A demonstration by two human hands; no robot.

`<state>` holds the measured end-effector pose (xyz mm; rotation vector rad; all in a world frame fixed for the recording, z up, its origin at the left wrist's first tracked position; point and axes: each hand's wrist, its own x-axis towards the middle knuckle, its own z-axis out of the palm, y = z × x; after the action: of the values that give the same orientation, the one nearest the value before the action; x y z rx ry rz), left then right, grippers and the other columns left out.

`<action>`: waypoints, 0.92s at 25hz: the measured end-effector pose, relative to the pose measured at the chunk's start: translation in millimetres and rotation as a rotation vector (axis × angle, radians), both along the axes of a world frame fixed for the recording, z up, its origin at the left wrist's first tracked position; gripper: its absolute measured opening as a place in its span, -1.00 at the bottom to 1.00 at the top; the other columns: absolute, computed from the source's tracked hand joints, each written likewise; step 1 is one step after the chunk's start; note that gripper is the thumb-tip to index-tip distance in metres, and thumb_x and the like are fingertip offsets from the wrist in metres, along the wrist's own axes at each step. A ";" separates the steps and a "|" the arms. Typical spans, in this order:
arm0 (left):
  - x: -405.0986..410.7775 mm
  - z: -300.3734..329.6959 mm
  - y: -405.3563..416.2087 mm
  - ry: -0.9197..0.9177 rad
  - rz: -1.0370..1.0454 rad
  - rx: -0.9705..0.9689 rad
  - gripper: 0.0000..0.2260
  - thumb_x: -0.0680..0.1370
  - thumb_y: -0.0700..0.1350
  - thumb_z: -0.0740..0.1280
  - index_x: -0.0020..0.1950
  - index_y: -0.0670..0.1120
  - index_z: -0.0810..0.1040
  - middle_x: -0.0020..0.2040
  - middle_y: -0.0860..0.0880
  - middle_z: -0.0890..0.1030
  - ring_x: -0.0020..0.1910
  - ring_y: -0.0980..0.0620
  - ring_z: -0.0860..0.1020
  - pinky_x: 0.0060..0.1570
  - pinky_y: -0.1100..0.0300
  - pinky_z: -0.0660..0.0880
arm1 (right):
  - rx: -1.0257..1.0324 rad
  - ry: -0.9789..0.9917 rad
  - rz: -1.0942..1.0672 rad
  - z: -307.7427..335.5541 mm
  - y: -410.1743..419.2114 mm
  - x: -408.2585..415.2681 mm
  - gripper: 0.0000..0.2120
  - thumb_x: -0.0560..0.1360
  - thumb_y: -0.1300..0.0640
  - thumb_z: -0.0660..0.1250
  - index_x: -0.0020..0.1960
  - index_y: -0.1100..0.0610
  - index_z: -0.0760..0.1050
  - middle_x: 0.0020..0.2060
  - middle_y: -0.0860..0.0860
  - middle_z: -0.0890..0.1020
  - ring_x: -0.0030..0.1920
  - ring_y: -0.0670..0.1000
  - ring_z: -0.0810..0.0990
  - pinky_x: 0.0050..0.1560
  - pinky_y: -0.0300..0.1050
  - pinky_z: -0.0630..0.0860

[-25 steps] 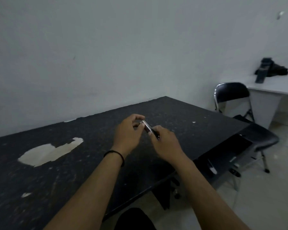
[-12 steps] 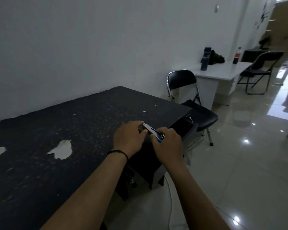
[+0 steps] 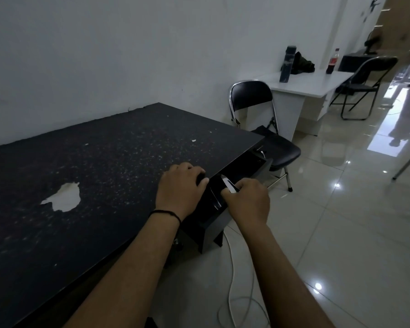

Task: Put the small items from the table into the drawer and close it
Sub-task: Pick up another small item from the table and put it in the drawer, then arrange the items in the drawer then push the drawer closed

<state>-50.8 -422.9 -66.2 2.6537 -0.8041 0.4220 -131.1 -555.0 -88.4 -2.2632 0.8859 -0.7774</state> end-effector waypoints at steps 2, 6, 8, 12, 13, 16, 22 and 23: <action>-0.5 0.0 -1.0 -0.003 0.000 0.021 -0.68 0.62 0.15 0.19 0.28 0.08 0.56 0.22 0.02 0.56 0.17 -0.04 0.50 0.14 -0.01 0.49 | -0.029 0.038 0.027 2.4 0.7 9.7 -0.79 0.35 0.02 0.44 -0.31 0.15 0.55 -0.41 0.01 0.55 -0.44 -0.05 0.46 -0.48 -0.20 0.26; -0.1 -1.2 -0.6 -0.020 -0.003 0.037 -0.68 0.63 0.14 0.19 0.29 0.07 0.55 0.22 0.02 0.56 0.17 -0.02 0.50 0.14 0.02 0.48 | -0.198 0.289 -0.009 8.3 0.3 35.3 -0.79 0.44 -0.10 0.37 -0.09 0.04 0.58 -0.15 0.00 0.63 0.03 0.09 0.54 0.03 0.01 0.43; -0.2 -2.4 -1.0 -0.037 -0.008 0.043 -0.68 0.63 0.14 0.18 0.30 0.08 0.54 0.23 0.03 0.57 0.17 -0.01 0.50 0.14 0.04 0.48 | -0.238 0.399 -0.044 7.8 -1.8 43.6 -0.77 0.47 -0.13 0.35 0.00 0.00 0.58 -0.05 -0.01 0.63 0.21 0.13 0.46 0.30 0.24 0.26; 0.3 -3.2 -0.9 -0.044 -0.009 0.029 -0.68 0.63 0.14 0.18 0.31 0.08 0.54 0.23 0.04 0.56 0.18 0.01 0.50 0.14 0.07 0.49 | -0.194 0.419 -0.039 6.8 -4.1 48.4 -0.77 0.51 -0.14 0.36 0.04 -0.01 0.58 0.01 0.00 0.62 0.29 0.16 0.41 0.44 0.44 0.01; 0.0 -3.0 -0.9 -0.043 -0.007 0.031 -0.68 0.63 0.14 0.18 0.31 0.09 0.54 0.23 0.04 0.56 0.18 0.01 0.50 0.14 0.07 0.49 | -0.188 0.409 -0.030 4.8 -4.8 48.3 -0.76 0.51 -0.14 0.36 0.05 -0.01 0.58 0.01 0.00 0.63 0.29 0.15 0.42 0.45 0.43 0.03; -1.5 -2.0 -0.6 -0.044 -0.009 0.037 -0.65 0.64 0.14 0.17 0.35 0.08 0.53 0.26 0.04 0.56 0.21 0.01 0.49 0.15 0.08 0.49 | -0.153 0.167 0.006 -9.9 -9.9 42.1 -0.78 0.53 -0.10 0.32 0.05 -0.01 0.62 0.00 -0.01 0.66 0.22 0.12 0.49 0.39 0.28 0.26; -13.3 0.0 6.1 0.010 -0.038 0.126 -0.42 0.59 0.30 0.12 0.53 0.04 0.34 0.49 -0.03 0.39 0.46 -0.03 0.33 0.43 0.04 0.30 | 0.095 -0.334 -0.093 -52.5 4.2 6.1 -0.66 0.61 0.10 0.23 0.36 0.07 0.50 0.29 0.04 0.53 0.26 0.04 0.51 0.04 -0.15 0.46; -16.3 0.7 7.3 0.019 -0.047 0.144 -0.35 0.55 0.36 0.11 0.55 0.04 0.31 0.51 -0.03 0.36 0.49 -0.03 0.29 0.46 0.03 0.26 | 0.158 -0.353 -0.105 -56.8 9.0 4.6 -0.62 0.63 0.09 0.20 0.43 0.09 0.44 0.36 0.05 0.48 0.30 0.03 0.49 0.06 -0.19 0.42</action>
<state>-67.1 -415.6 -65.5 2.7598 -0.9217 0.3378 -126.5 -546.0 -145.2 -1.8783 0.8663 -1.0737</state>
